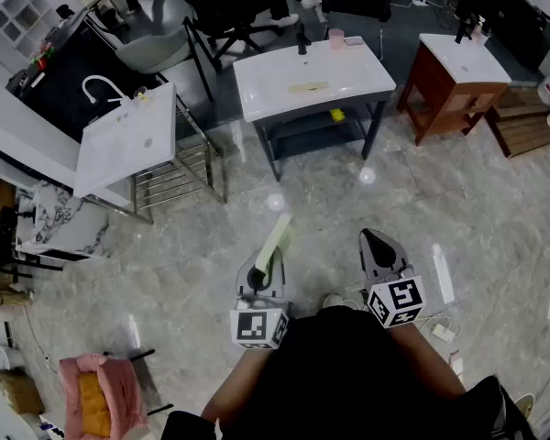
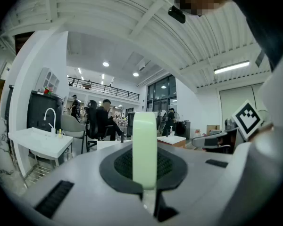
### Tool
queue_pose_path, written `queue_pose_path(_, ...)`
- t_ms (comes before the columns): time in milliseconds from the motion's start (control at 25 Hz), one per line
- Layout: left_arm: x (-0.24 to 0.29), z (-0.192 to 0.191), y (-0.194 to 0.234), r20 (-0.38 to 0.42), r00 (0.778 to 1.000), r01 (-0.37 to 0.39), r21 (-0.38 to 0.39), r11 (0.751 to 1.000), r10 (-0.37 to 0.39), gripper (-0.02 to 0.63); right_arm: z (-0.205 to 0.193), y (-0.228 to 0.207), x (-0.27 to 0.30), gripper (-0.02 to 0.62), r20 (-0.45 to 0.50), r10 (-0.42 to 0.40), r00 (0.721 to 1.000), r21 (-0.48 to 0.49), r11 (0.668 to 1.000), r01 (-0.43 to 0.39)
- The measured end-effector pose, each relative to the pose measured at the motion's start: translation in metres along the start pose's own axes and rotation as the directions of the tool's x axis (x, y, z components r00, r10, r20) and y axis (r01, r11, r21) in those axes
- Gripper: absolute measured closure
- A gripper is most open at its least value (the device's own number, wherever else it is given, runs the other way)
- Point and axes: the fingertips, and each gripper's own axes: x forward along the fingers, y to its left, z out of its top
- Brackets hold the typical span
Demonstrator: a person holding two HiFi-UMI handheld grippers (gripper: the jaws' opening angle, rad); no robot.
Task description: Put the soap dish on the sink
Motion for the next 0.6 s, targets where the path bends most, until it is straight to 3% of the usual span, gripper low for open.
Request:
queue_pose_path(200, 0.011, -0.003, -0.003, -0.024, 0.999, -0.05, -0.043, 0.998, 0.049, 0.586, 0.0, -0.02, -0.008, 0.597, 0.01, 0.014, 1.0, 0.08, 0.997, -0.015)
queue_pose_path(400, 0.015, -0.014, 0.002, -0.051, 0.993, -0.112, -0.043, 0.993, 0.11, 0.586, -0.014, -0.029, -0.008, 0.597, -0.002, 0.065, 0.998, 0.055, 0.996, -0.065)
queue_pose_path(600, 0.028, -0.026, 0.005, -0.076, 0.99, -0.122, -0.051, 0.991, 0.118, 0.586, -0.029, -0.042, -0.003, 0.597, -0.031, 0.064, 0.997, 0.083, 0.995, -0.061)
